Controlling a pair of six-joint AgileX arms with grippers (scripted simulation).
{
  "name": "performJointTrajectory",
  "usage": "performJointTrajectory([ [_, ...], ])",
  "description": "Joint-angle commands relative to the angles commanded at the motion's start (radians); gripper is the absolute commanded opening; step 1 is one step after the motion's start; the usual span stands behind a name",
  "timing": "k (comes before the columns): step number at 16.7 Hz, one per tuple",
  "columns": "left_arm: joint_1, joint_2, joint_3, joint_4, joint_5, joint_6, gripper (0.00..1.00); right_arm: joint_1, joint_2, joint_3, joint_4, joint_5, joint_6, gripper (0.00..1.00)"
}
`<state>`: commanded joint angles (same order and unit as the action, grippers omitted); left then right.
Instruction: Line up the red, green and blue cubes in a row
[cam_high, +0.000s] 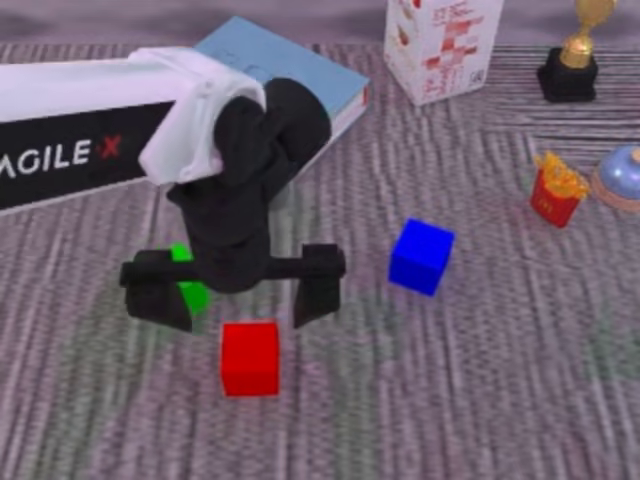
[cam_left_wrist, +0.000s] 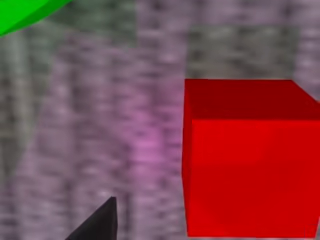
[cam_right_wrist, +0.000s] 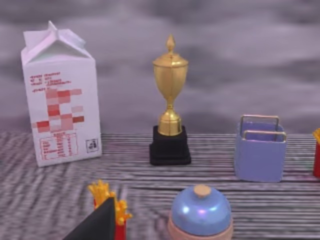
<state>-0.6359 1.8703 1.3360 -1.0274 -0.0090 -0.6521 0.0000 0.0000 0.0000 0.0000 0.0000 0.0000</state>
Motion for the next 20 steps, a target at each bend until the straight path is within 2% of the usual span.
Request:
performJointTrajectory([
  [7,-0.003,-0.018,0.024,-0.038,0.000,0.004,1.00,0.000,0.000,0.000,0.000,0.000,0.000,1.00],
  [10,0.011,-0.005,0.041,-0.041,-0.001,0.069,1.00,0.000,0.000,0.000,0.000,0.000,0.000,1.00],
  [15,0.082,0.044,0.091,-0.056,0.002,0.359,1.00,0.000,0.000,0.000,0.000,0.000,0.000,1.00],
  [20,0.179,0.102,0.133,-0.077,0.008,0.807,1.00,0.000,0.000,0.000,0.000,0.000,0.000,1.00],
])
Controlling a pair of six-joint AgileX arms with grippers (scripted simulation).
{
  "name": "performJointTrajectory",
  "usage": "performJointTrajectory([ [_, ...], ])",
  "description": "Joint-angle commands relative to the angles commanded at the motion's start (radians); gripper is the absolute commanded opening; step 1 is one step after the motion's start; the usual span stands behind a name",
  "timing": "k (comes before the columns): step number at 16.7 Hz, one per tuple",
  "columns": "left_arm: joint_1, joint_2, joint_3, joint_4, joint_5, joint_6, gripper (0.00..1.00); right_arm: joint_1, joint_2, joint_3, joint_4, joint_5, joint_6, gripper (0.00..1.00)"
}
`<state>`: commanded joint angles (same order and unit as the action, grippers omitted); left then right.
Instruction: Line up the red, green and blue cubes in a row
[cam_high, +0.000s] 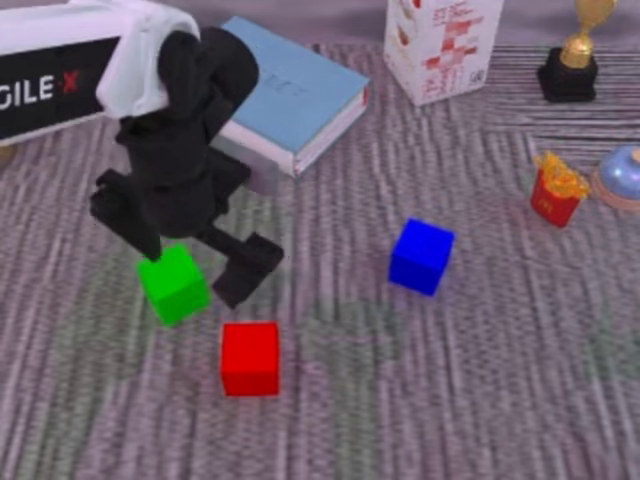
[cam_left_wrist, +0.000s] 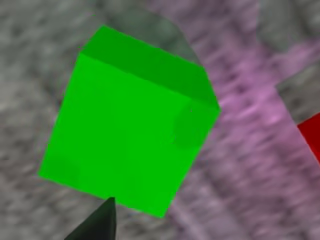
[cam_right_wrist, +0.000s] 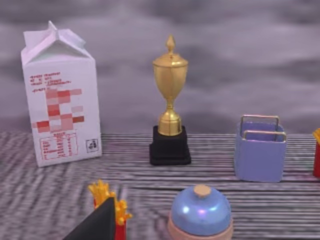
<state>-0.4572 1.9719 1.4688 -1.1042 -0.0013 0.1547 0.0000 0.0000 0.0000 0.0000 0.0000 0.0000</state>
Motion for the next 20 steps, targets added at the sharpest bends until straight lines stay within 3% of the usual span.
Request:
performJointTrajectory([
  [4,0.073,0.025,0.029,-0.003,0.002,0.328,1.00,0.000,0.000,0.000,0.000,0.000,0.000,1.00],
  [8,0.121,0.024,0.047,0.008,0.003,0.500,1.00,0.000,0.000,0.000,0.000,0.000,0.000,1.00],
  [15,0.122,0.023,0.044,0.013,0.002,0.519,1.00,0.000,0.000,0.000,0.000,0.000,0.000,1.00],
  [20,0.126,0.084,-0.040,0.162,0.003,0.520,1.00,0.000,0.000,0.000,0.000,0.000,0.000,1.00],
])
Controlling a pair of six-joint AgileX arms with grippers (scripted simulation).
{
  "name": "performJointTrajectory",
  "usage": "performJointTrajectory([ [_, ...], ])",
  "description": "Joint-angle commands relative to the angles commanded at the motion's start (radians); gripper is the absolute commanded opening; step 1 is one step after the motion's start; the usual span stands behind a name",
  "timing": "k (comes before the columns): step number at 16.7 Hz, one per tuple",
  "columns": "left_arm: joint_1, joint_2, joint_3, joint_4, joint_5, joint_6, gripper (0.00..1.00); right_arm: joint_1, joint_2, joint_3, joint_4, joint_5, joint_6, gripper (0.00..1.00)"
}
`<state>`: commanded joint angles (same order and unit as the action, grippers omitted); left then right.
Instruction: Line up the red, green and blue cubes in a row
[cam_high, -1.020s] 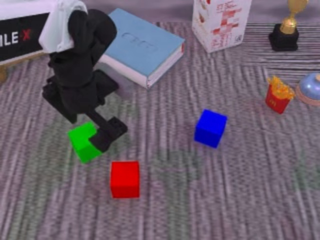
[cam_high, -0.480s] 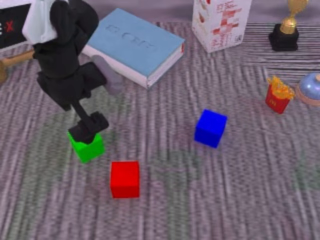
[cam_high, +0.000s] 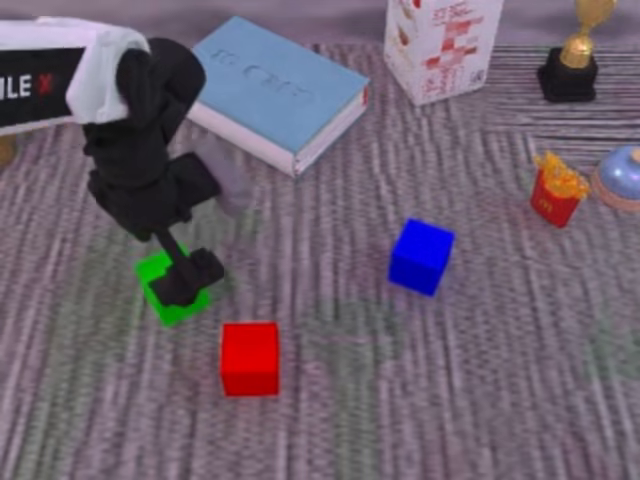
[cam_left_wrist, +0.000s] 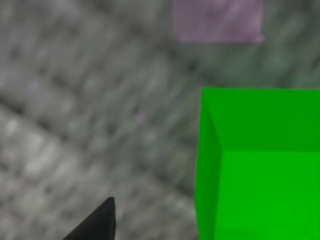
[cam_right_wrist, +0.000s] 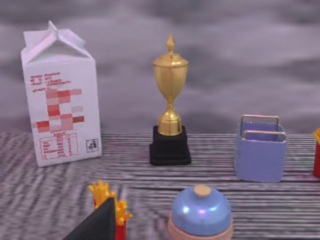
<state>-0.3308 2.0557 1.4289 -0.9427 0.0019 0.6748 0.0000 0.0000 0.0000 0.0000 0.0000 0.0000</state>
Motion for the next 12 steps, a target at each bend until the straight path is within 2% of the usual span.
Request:
performJointTrajectory([
  [4,0.002,0.062,-0.083,0.146,0.000,0.003,1.00,0.000,0.000,0.000,0.000,0.000,0.000,1.00],
  [9,0.003,0.072,-0.095,0.165,0.001,0.004,1.00,0.000,0.000,0.000,0.000,0.000,0.000,1.00],
  [12,0.003,0.072,-0.095,0.165,0.001,0.004,0.77,0.000,0.000,0.000,0.000,0.000,0.000,1.00],
])
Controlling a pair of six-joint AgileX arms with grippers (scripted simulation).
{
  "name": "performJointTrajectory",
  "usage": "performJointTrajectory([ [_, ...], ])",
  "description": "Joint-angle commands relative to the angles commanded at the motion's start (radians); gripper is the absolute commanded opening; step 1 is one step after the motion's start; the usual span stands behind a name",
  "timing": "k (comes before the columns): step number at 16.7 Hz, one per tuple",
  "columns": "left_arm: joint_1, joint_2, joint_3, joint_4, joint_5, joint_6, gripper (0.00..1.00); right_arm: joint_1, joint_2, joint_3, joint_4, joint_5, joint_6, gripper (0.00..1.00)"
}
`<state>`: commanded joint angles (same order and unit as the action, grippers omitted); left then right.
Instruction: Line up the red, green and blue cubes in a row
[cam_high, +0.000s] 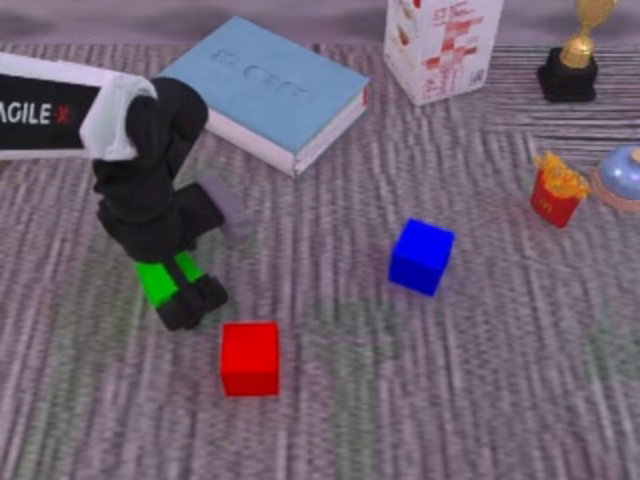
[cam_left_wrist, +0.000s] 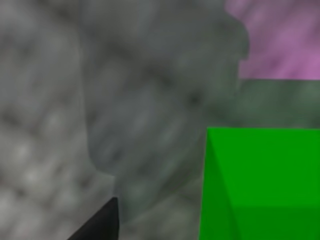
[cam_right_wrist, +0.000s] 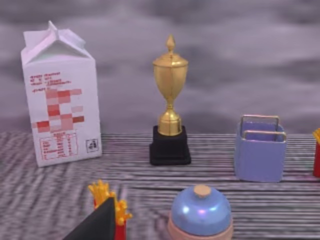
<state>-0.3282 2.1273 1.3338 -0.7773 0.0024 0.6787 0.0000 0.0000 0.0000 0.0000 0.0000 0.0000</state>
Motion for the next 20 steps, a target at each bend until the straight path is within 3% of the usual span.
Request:
performJointTrajectory([
  [10,0.000,0.000,0.000,0.000,0.000,0.000,0.02,0.000,0.000,0.000,0.000,0.000,0.000,1.00],
  [20,-0.004,-0.028,0.008,-0.020,0.013,-0.007,0.00,0.000,0.000,0.000,0.000,0.000,0.000,1.00],
])
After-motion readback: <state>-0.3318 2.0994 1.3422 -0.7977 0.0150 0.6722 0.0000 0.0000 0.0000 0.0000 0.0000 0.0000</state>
